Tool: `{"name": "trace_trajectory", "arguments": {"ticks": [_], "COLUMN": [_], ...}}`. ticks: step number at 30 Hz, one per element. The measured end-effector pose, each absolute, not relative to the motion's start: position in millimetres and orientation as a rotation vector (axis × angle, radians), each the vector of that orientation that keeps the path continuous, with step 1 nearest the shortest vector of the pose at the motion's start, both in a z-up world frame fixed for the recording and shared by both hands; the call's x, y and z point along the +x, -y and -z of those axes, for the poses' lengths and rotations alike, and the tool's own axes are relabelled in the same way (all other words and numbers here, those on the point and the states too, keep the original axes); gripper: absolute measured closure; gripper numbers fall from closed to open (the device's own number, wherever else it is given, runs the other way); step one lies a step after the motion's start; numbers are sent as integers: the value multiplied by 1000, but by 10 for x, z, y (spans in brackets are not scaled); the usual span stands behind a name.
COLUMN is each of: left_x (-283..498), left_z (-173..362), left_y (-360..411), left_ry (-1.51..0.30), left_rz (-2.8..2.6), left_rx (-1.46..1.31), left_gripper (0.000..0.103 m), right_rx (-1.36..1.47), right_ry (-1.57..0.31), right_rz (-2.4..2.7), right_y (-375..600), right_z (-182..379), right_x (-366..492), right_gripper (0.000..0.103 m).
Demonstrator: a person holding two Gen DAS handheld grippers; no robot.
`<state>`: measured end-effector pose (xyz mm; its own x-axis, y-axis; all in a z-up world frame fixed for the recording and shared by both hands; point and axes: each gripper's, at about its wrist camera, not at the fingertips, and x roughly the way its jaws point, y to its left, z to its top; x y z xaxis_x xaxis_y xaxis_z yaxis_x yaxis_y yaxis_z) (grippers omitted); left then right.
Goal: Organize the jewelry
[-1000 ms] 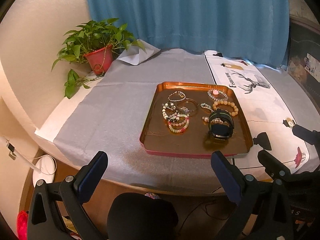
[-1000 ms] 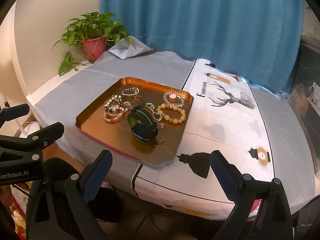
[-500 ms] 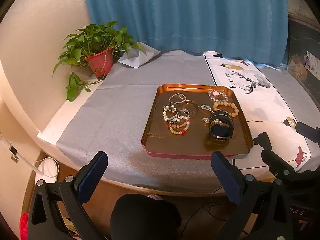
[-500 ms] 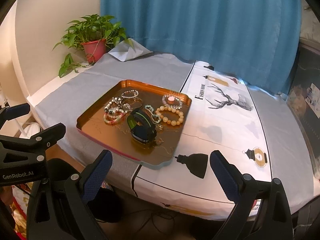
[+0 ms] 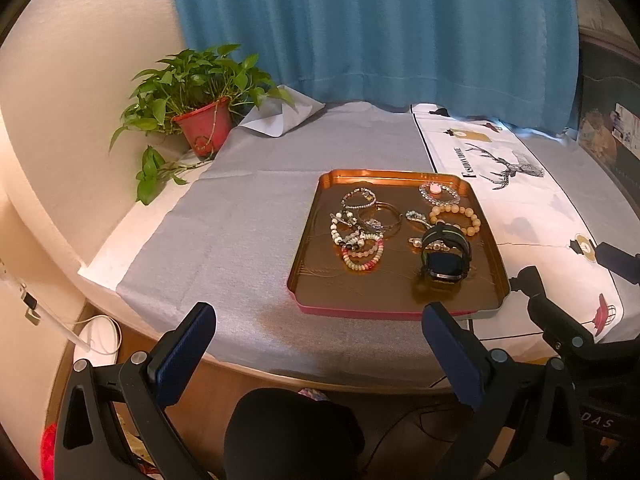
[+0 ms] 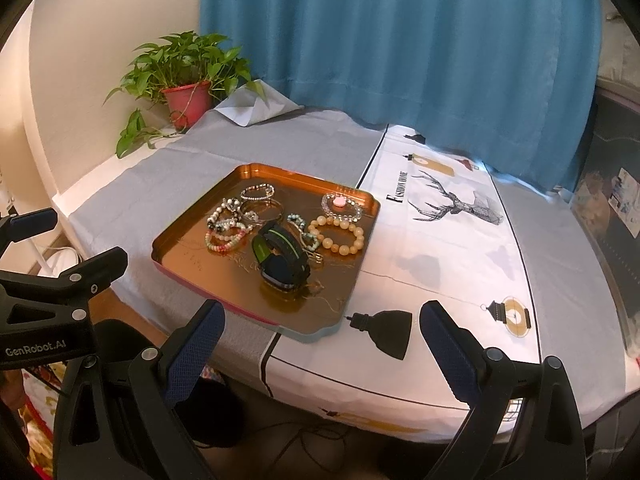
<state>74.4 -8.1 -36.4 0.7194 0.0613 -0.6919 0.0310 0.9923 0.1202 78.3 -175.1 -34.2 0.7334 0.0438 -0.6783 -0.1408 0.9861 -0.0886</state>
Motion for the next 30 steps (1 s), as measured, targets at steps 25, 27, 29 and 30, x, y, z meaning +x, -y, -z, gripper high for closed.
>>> {"name": "trace_trajectory", "arguments": {"ticks": [25,27,29,30], "left_x": [738,736,736,732], "left_z": [353,351,352,349], "left_y": [66,66,74,71], "left_ry": [-772,-771,-772,-771], "left_rz": [-22,-23,-27,-31], "left_rx": [127,127,126,127], "left_gripper": [0,0,0,0], "right_rx": [-138,-140,-141,-141], "right_ry": [-740,-741,-740,-741], "right_rz": [-100,-101,-101,-102], "right_y": [1748,1748,1748,1748], "right_z": [340,343,342,343], "right_x": [770,768,768,768], "right_gripper": [5,5,5,5]}}
